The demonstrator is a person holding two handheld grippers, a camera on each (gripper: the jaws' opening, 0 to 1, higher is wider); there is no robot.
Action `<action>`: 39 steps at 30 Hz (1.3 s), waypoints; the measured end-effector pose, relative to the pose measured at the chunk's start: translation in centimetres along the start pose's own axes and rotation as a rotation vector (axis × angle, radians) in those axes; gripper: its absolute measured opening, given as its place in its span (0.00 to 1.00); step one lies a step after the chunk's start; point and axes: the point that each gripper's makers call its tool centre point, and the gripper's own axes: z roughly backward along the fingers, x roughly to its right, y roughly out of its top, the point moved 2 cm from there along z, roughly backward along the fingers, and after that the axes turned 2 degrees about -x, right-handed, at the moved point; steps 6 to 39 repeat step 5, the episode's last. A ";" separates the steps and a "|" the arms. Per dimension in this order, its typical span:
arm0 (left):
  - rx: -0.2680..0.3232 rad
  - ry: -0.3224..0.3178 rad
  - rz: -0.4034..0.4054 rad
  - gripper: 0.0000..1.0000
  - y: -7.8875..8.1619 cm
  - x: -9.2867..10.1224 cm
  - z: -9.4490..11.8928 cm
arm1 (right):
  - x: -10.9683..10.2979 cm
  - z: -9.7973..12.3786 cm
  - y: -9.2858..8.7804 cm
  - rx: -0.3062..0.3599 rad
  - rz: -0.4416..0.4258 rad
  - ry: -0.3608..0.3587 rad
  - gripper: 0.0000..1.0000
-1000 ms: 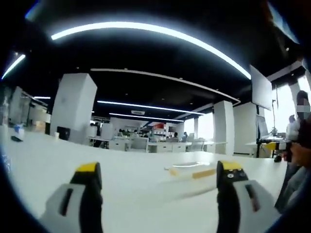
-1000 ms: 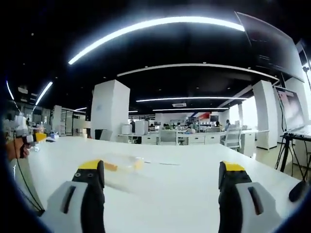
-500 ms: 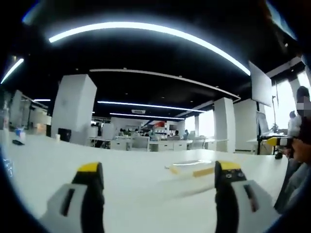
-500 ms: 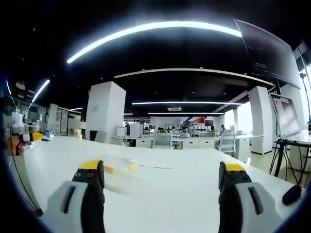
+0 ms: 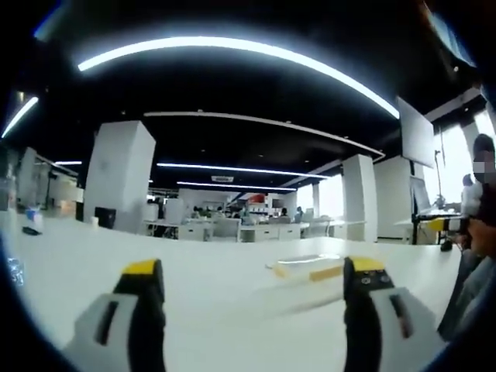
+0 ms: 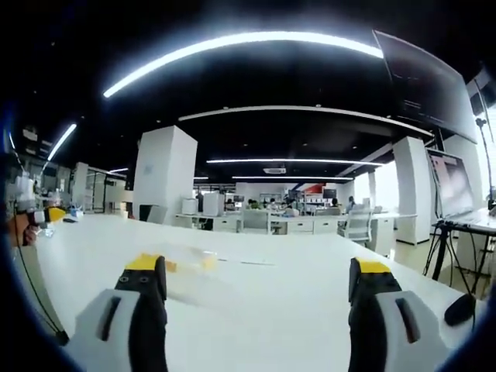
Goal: Snap each plastic latch of the storage box into its locked position after aligning the lid with the box until every specified latch is closed and the lid sits flush.
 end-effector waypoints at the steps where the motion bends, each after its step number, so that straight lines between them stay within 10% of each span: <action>1: -0.001 0.001 0.001 0.97 0.0 -0.1 0.0 | 0.0 0.0 0.0 -0.002 0.001 0.000 1.00; 39: 0.002 -0.003 0.026 0.96 -0.3 -0.1 0.1 | -0.2 0.1 0.0 -0.006 0.014 -0.002 1.00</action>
